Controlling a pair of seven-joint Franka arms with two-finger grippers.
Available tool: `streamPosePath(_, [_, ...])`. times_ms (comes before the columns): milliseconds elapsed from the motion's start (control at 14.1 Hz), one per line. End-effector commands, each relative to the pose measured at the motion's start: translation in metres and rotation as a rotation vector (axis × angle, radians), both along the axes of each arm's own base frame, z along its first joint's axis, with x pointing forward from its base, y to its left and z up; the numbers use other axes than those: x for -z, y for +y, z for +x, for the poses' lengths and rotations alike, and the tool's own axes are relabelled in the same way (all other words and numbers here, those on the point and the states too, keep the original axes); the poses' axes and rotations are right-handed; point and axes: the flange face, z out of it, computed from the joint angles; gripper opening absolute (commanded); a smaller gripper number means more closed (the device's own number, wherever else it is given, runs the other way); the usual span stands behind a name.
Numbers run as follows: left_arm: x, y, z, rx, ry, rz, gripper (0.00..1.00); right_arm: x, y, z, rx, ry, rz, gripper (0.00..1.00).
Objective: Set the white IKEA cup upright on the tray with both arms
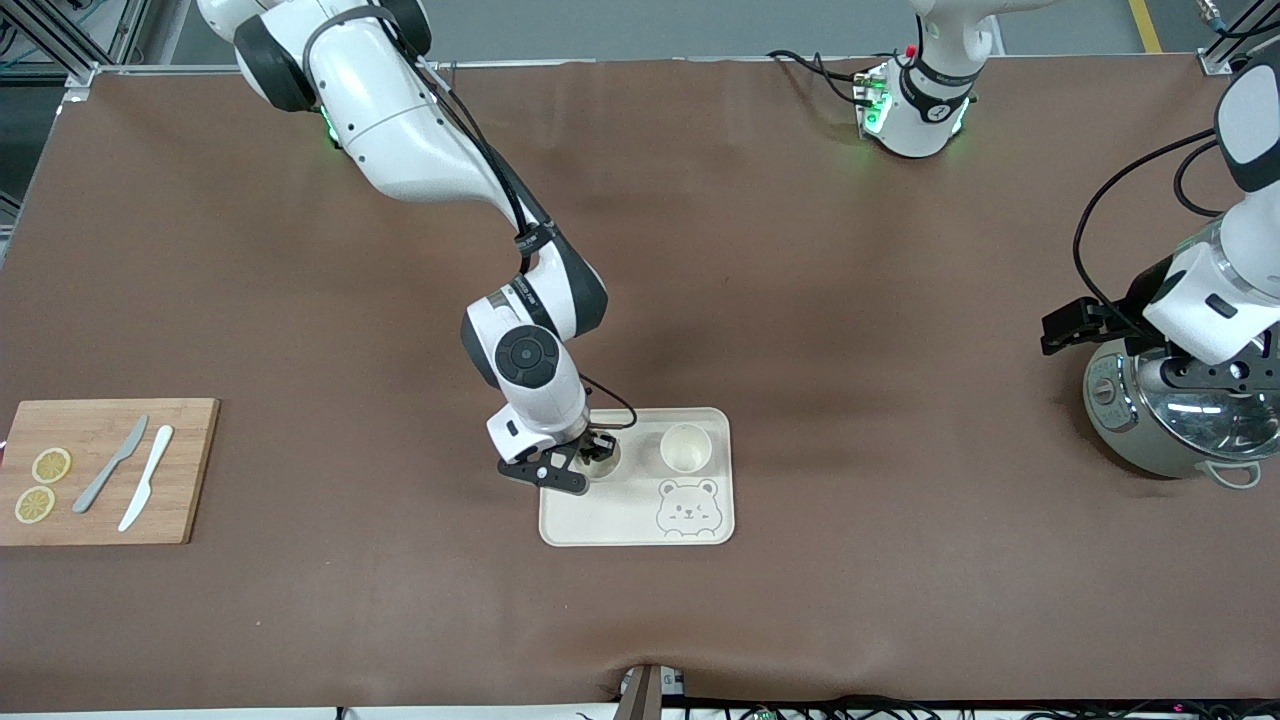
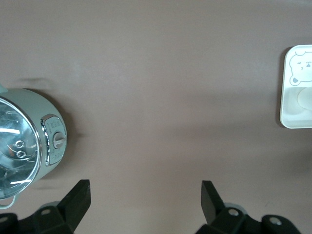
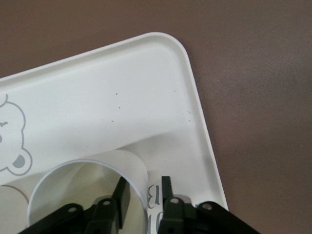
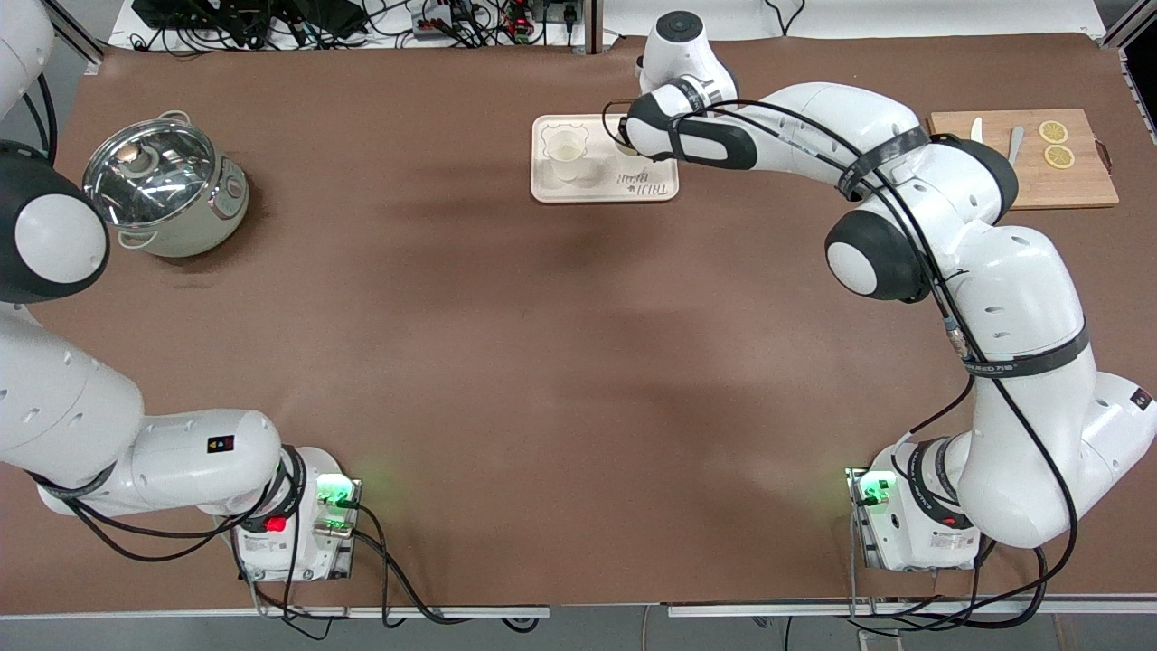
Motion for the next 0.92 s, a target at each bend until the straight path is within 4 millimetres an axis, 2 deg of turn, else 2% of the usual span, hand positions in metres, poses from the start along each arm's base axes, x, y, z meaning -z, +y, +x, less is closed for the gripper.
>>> streamPosePath(0, [-0.002, -0.009, -0.005, 0.002, -0.004, 0.045, 1.0, -0.02, -0.004, 0.005, 0.008, -0.022, -0.004, 1.0])
streamPosePath(71, [-0.002, -0.012, -0.006, 0.015, -0.004, 0.045, 1.0, -0.022, -0.003, 0.003, 0.008, -0.01, -0.01, 1.0])
streamPosePath(212, [-0.009, -0.008, -0.008, 0.063, -0.014, 0.037, 1.0, -0.054, 0.0, -0.005, 0.003, 0.028, -0.028, 1.0])
streamPosePath(354, [-0.022, 0.006, -0.013, 0.088, -0.029, 0.014, 1.0, -0.107, -0.005, -0.015, 0.007, 0.076, -0.047, 1.0])
streamPosePath(566, [-0.028, 0.007, -0.015, 0.025, -0.037, -0.038, 1.0, -0.195, -0.026, -0.034, 0.01, 0.13, -0.063, 1.0])
streamPosePath(707, [-0.028, 0.005, -0.014, 0.047, -0.044, -0.029, 1.0, -0.248, -0.041, -0.05, 0.013, 0.151, -0.064, 1.0])
streamPosePath(848, [-0.026, -0.004, -0.008, 0.06, -0.07, -0.027, 1.0, -0.29, -0.059, -0.061, 0.022, 0.158, -0.062, 1.0])
